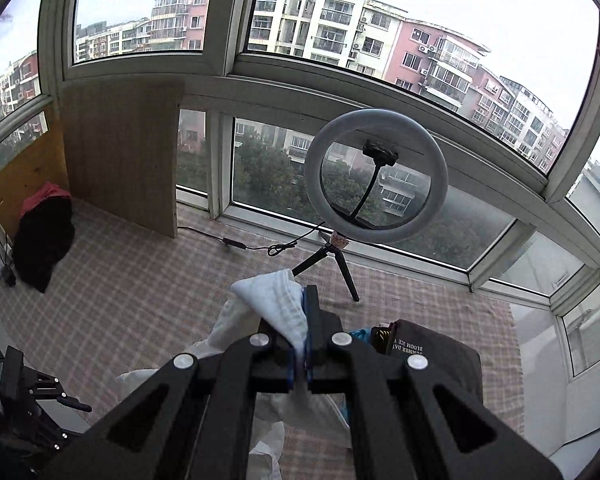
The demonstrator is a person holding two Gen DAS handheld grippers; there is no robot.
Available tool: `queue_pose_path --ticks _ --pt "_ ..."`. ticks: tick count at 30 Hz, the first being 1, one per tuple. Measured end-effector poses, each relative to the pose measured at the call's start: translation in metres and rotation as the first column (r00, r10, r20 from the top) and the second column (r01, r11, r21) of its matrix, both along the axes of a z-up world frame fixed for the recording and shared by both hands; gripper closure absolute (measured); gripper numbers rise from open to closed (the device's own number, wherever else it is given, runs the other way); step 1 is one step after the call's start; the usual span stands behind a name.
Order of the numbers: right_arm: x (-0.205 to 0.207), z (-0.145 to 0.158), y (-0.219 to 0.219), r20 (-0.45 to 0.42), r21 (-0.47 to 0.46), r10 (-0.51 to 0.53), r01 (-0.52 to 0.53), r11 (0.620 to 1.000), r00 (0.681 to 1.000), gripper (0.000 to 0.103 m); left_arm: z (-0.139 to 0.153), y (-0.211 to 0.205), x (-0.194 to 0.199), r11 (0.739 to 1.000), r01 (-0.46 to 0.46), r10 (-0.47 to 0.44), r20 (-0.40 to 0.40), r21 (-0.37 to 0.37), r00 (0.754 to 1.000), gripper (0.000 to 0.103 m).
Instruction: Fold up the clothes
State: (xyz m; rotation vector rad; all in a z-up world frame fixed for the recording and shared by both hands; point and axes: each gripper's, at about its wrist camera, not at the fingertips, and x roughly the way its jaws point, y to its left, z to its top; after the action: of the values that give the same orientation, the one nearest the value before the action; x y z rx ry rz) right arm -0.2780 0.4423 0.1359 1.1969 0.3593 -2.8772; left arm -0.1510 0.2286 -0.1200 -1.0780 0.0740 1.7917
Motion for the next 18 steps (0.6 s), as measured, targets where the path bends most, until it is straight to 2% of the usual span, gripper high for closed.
queue_pose_path --ticks 4,9,11,13,14,15,17,18 --pt "0.013 0.001 0.003 -0.001 0.008 0.03 -0.03 1.0 1.0 0.1 -0.001 0.016 0.038 0.997 -0.08 0.079 -0.058 -0.013 0.995 0.045" --pt "0.027 0.004 -0.004 0.003 0.022 0.063 -0.063 0.998 0.998 0.1 -0.02 0.044 0.055 0.978 -0.202 0.192 -0.15 -0.054 0.97 0.045" --pt "0.032 0.007 -0.006 0.001 0.018 0.073 -0.073 0.997 0.997 0.1 -0.036 0.053 0.054 0.958 -0.266 0.239 -0.219 -0.104 0.946 0.045" --pt "0.036 0.009 -0.007 0.002 0.019 0.081 -0.081 0.997 0.997 0.1 -0.053 0.054 0.039 0.926 -0.342 0.297 -0.252 -0.158 0.921 0.045" --pt "0.038 0.01 -0.008 0.003 0.021 0.085 -0.085 0.996 0.996 0.1 -0.061 0.052 0.031 0.911 -0.374 0.325 -0.259 -0.174 0.91 0.045" --pt "0.04 0.01 -0.009 0.004 0.023 0.089 -0.089 0.996 0.996 0.1 -0.066 0.047 0.022 0.906 -0.39 0.348 -0.233 -0.166 0.908 0.045" --pt "0.043 0.011 -0.009 0.007 0.024 0.093 -0.093 0.995 0.996 0.1 -0.07 0.04 0.007 0.909 -0.393 0.365 -0.188 -0.139 0.912 0.045" --pt "0.043 0.011 -0.008 0.008 0.023 0.094 -0.094 0.995 0.996 0.1 -0.073 0.04 0.002 0.922 -0.366 0.344 -0.165 -0.126 0.924 0.045"
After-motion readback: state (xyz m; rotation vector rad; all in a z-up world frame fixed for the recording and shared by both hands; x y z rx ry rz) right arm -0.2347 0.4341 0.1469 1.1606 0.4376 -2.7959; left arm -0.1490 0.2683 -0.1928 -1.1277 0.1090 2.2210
